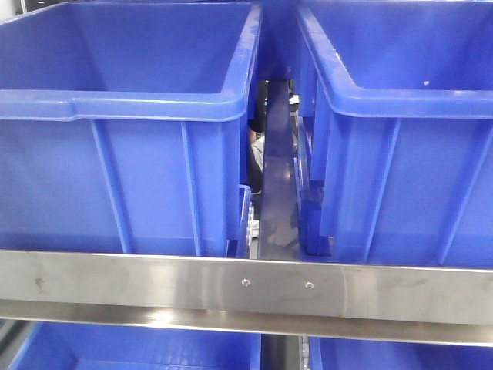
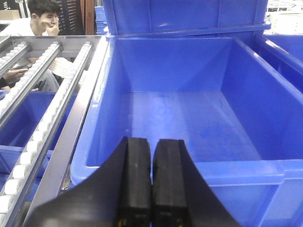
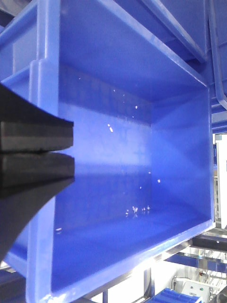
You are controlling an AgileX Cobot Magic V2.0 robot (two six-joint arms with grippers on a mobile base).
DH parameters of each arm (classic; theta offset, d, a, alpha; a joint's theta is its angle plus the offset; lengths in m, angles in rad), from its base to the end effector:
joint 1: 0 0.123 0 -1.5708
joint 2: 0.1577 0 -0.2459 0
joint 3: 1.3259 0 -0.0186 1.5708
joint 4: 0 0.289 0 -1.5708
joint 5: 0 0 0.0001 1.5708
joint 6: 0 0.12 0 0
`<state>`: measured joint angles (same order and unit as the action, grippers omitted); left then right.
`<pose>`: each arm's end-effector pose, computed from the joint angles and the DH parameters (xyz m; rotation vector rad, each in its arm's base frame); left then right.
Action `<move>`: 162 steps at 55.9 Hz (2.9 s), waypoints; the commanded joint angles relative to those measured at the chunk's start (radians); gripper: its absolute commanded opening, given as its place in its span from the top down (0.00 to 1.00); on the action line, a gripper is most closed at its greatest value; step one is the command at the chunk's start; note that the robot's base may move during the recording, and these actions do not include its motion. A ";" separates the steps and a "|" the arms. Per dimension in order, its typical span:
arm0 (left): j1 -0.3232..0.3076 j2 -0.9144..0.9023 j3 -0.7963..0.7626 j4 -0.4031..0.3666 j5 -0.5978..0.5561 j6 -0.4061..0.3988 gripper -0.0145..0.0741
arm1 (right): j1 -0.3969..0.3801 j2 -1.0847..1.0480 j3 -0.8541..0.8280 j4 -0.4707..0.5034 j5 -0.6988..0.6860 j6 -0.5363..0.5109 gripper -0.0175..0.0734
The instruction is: Sort and place red and blue blocks on shelf
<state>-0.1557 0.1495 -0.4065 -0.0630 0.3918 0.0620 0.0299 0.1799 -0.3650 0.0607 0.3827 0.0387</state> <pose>0.1489 -0.0263 0.3067 0.1475 1.6127 -0.1367 0.1604 0.0075 0.2868 0.0377 1.6814 0.1130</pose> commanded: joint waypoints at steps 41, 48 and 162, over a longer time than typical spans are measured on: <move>0.000 0.009 -0.027 -0.007 -0.081 -0.007 0.75 | -0.036 -0.202 0.396 -0.004 -0.417 -0.126 0.74; 0.000 0.009 -0.027 -0.007 -0.081 -0.007 0.75 | -0.036 -0.204 0.396 -0.081 -0.427 -0.053 0.74; 0.072 -0.177 0.444 0.022 -0.448 -0.012 0.75 | -0.035 -0.202 0.396 -0.087 -0.426 -0.053 0.74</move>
<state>-0.0860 -0.0051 0.0077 -0.0354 0.0357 0.0587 -0.0060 -0.0119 0.0313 -0.0136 0.0469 -0.0130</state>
